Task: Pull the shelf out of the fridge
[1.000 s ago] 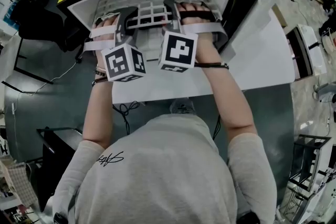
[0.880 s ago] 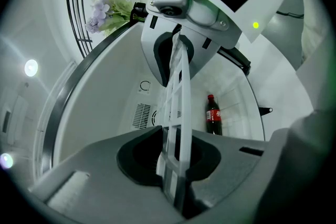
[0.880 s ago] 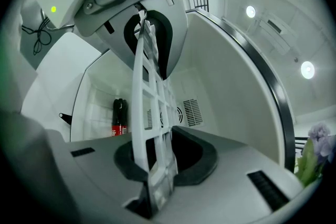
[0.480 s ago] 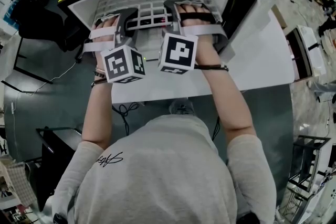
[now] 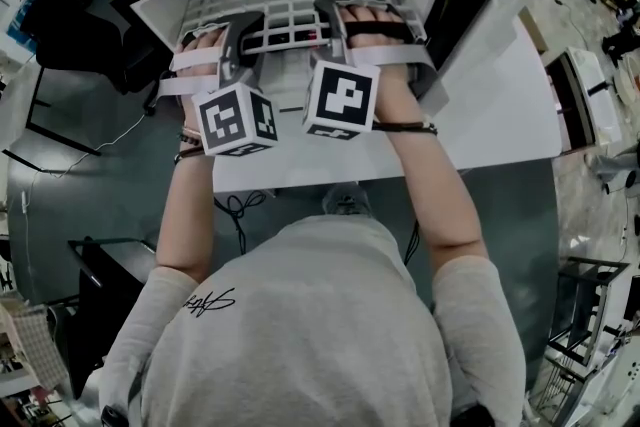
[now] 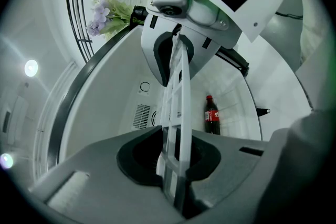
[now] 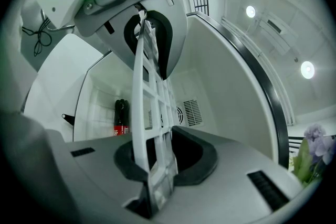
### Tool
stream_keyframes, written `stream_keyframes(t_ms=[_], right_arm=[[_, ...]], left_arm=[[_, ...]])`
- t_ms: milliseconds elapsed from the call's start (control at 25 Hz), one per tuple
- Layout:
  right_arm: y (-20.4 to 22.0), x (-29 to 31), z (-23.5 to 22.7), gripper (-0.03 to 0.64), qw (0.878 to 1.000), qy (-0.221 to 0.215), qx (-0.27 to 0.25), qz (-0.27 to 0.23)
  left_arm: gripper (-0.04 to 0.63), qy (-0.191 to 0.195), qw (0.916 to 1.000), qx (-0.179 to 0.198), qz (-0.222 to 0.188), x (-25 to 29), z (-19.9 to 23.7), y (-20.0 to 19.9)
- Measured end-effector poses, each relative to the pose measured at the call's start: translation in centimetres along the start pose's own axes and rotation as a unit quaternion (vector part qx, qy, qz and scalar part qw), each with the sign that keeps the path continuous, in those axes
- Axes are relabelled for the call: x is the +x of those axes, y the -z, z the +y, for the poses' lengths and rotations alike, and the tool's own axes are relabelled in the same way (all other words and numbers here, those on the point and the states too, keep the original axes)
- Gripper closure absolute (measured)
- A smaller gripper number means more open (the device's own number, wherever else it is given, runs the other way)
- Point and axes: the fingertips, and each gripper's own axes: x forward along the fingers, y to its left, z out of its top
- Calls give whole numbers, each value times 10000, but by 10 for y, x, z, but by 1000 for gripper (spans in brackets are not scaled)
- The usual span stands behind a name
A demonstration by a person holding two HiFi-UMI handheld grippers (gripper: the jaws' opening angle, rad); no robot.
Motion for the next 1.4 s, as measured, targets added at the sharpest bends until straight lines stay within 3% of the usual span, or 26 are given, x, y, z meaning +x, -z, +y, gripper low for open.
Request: stream_keyframes(t_ms=[1400], right_arm=[[-3,-28,8,569,10000,-80,-7,-3]], left_arm=[[551,36,10000,27,-1,-26,-8,-8]])
